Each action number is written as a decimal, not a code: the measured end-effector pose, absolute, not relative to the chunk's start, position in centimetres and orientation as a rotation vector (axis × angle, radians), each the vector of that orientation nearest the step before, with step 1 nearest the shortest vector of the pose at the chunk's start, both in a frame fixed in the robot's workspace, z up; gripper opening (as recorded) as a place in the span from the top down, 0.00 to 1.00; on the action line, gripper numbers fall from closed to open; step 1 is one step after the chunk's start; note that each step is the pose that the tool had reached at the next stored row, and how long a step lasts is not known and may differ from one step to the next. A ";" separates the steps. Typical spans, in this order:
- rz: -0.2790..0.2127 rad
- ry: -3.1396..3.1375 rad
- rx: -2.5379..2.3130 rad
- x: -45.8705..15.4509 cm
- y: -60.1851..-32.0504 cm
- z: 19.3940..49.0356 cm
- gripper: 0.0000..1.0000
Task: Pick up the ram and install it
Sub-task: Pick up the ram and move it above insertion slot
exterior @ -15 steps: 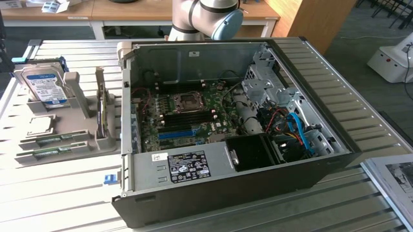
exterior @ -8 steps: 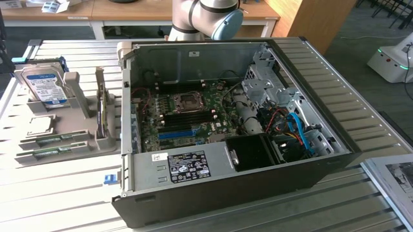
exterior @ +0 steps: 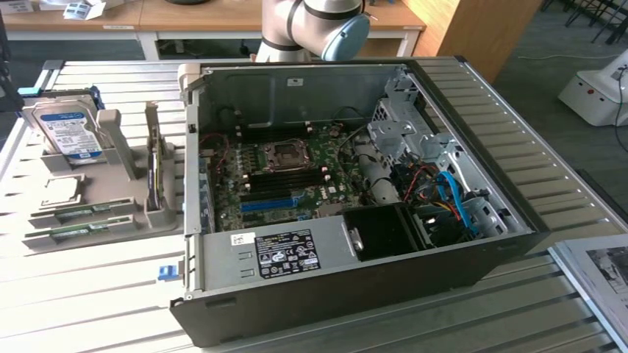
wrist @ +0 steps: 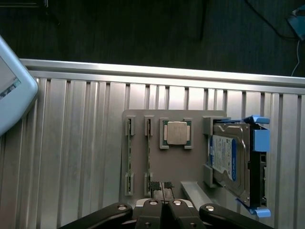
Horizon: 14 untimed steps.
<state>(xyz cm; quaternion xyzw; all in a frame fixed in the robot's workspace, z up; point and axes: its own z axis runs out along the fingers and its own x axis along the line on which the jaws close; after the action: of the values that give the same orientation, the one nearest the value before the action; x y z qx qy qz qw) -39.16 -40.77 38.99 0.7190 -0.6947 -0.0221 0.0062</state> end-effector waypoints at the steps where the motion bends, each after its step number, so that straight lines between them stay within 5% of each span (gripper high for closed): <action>1: -0.068 -2.174 2.250 -39.2 -40.8 39.0 0.90; 14: -0.063 -2.177 2.253 -39.2 -40.8 38.7 0.90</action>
<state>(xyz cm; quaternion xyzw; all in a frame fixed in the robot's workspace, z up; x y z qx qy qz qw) -39.16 -40.78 38.75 0.7190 -0.6947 -0.0200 0.0042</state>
